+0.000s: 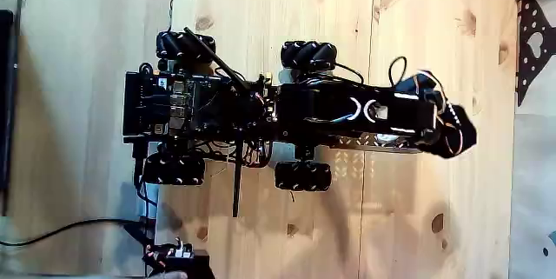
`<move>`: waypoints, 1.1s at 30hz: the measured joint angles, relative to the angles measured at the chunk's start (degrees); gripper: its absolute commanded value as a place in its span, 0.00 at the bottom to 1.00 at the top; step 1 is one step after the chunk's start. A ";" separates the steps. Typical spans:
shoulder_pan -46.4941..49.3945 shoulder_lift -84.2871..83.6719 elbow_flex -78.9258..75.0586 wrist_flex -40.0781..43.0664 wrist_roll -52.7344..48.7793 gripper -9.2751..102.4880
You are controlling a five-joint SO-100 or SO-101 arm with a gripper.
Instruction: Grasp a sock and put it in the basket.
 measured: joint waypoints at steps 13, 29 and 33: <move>-7.29 -0.53 9.23 1.76 12.22 0.08; -6.77 4.48 20.21 -1.58 8.61 0.51; -7.56 7.73 27.33 -10.90 8.44 0.51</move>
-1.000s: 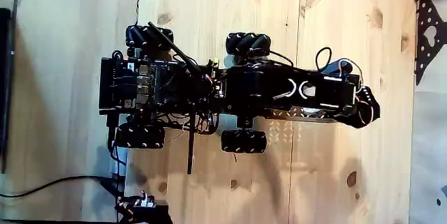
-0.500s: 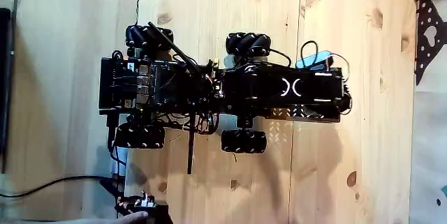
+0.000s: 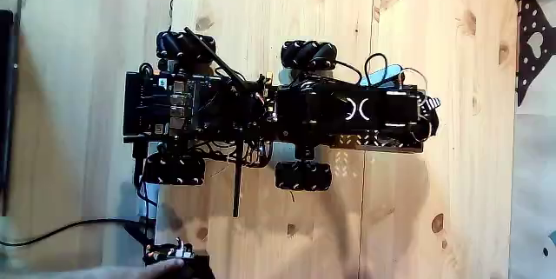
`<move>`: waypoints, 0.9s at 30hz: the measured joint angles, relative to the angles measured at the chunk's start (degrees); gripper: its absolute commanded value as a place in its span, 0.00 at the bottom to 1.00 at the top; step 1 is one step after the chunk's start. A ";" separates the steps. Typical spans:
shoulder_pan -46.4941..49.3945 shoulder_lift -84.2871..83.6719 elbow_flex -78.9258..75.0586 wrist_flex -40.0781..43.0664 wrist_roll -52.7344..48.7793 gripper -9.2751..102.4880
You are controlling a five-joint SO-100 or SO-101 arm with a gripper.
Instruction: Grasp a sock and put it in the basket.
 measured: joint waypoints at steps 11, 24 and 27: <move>-0.26 11.16 4.57 -11.25 -3.96 0.51; 1.67 14.77 0.18 6.68 -16.88 0.51; 1.14 14.77 -6.86 12.04 -16.79 0.51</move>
